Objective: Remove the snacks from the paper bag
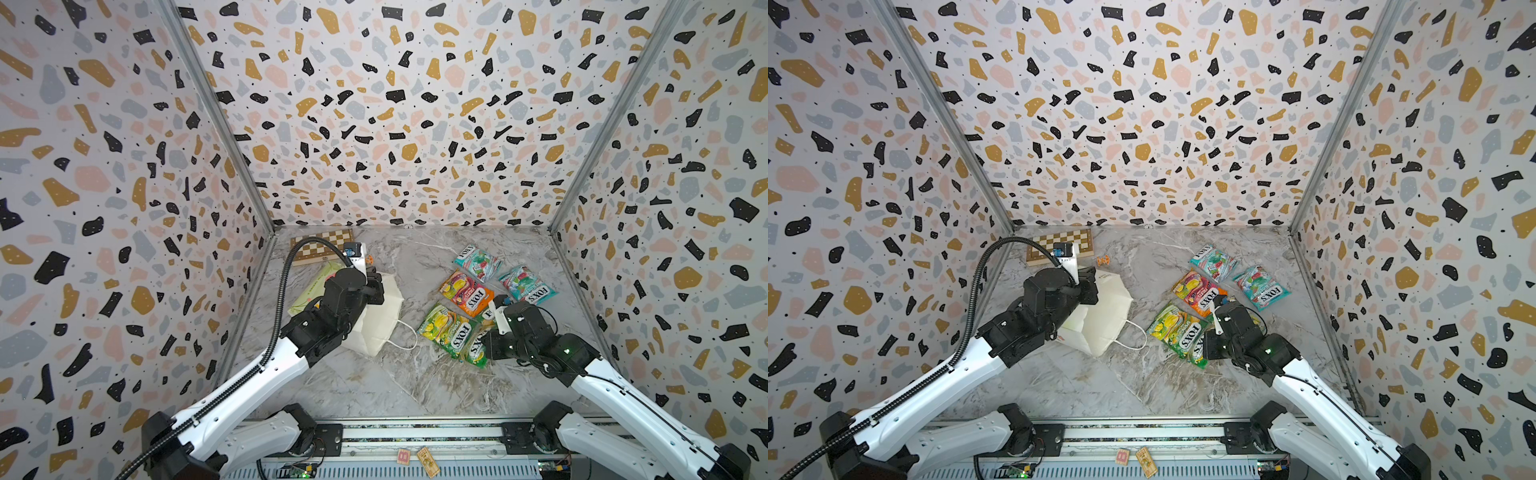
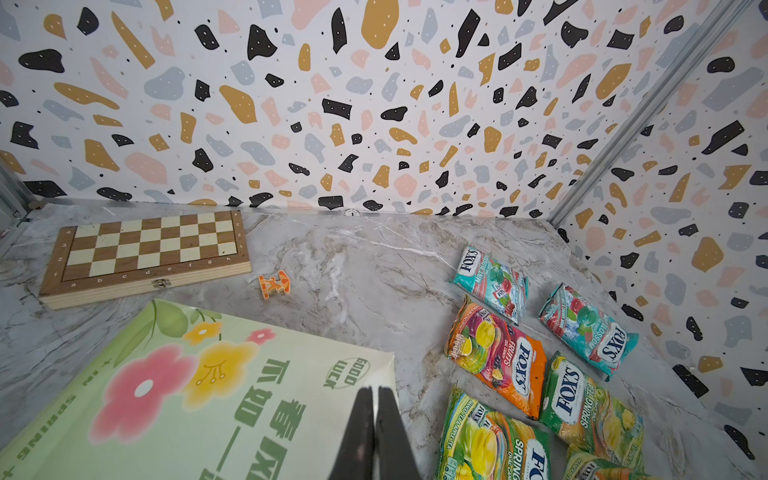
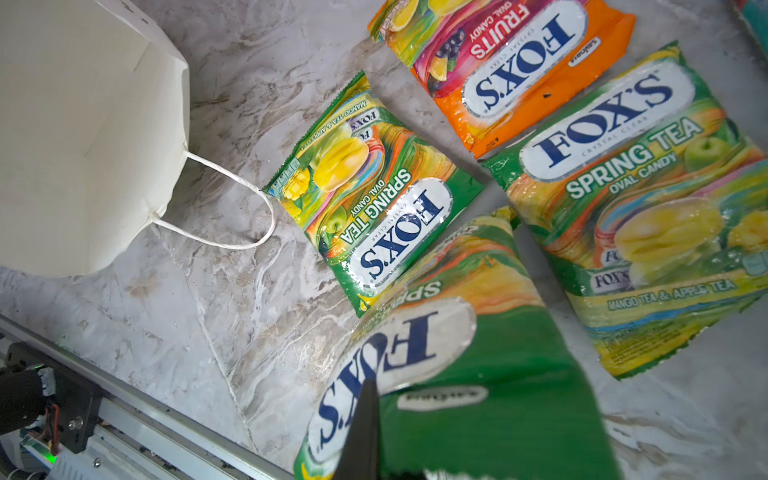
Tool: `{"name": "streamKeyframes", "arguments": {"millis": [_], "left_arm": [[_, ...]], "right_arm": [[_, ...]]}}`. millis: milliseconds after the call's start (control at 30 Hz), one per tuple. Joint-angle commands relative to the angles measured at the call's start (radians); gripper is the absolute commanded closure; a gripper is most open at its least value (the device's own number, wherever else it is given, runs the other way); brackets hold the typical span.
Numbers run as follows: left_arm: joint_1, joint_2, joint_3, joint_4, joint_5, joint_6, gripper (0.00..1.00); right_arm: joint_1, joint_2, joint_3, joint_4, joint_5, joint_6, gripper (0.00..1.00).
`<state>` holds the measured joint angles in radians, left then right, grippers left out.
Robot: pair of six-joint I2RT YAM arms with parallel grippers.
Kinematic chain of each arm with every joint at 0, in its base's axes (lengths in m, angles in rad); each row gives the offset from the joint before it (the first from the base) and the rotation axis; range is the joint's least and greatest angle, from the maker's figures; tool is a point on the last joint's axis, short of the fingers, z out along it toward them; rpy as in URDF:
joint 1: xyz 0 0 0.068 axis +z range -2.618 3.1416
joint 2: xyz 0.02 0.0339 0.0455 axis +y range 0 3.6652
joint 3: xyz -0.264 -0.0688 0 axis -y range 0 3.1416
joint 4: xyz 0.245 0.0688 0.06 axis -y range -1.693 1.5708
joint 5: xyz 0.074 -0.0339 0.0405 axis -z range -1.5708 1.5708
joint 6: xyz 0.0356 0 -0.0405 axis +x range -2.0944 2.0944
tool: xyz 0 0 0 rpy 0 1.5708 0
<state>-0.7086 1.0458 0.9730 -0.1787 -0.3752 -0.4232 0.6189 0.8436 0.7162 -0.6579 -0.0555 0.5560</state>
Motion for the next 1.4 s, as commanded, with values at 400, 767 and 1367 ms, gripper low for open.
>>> {"name": "streamKeyframes", "arguments": {"millis": [400,767,1367], "left_arm": [[-0.002,-0.009,-0.013,0.062,0.004,-0.008,1.0],[-0.002,-0.012,-0.01,0.06,0.006,-0.008,1.0],[-0.001,-0.005,0.022,0.054,0.007,0.002,1.0]], "right_arm": [[-0.004,-0.073,-0.088,-0.075,0.108,0.181,0.79],[-0.002,-0.121,-0.081,-0.103,0.24,0.25,0.5],[0.014,-0.172,-0.03,-0.106,0.437,0.31,0.26]]}}
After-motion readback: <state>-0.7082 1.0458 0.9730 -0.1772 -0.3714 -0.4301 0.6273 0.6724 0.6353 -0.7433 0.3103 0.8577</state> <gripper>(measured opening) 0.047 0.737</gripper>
